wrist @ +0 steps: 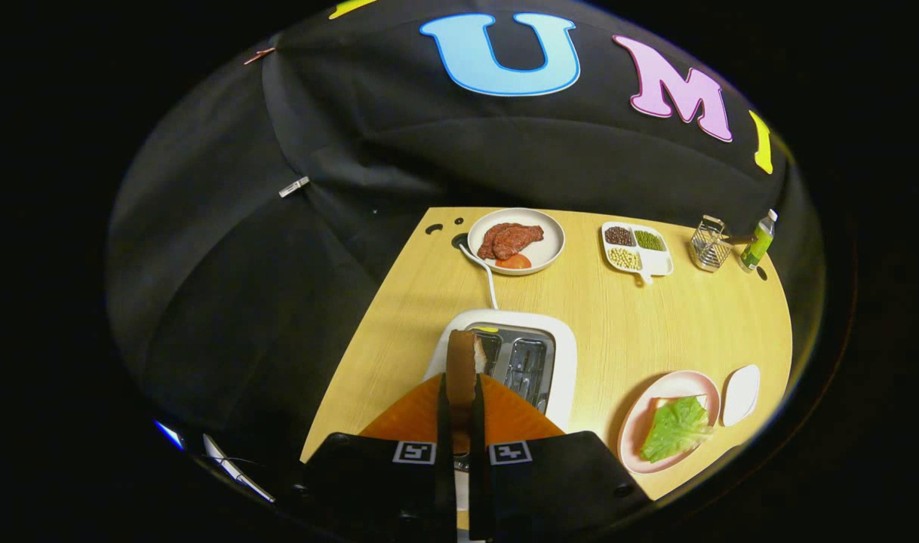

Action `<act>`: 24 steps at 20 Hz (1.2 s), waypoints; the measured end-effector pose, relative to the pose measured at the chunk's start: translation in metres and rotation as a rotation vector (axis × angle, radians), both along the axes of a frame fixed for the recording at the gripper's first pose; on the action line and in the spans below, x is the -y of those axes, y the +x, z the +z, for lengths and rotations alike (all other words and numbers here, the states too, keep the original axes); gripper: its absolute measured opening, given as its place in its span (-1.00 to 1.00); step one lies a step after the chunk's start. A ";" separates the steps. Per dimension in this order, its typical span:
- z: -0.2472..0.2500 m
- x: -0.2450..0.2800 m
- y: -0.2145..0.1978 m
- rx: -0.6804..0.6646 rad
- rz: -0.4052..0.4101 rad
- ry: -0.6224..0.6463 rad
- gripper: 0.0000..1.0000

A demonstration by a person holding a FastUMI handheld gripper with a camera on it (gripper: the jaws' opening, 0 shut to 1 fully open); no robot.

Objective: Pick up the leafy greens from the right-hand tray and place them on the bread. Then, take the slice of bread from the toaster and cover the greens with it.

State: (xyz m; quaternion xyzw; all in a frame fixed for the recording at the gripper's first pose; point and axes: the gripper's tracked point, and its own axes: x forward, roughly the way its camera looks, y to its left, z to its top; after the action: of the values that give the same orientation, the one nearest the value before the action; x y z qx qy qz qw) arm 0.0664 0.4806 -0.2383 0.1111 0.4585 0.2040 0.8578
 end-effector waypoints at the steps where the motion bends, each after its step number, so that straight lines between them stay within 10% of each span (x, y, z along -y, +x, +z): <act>1: 0.008 0.002 -0.001 0.005 0.001 0.020 -0.78; 14: 0.078 0.097 -0.008 0.069 0.018 0.271 -0.78; 24: 0.015 0.254 -0.022 0.057 -0.133 0.183 -0.78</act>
State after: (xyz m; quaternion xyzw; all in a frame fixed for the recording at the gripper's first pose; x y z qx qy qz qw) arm 0.0441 0.2261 -0.2238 0.2133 0.4049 0.1905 0.8685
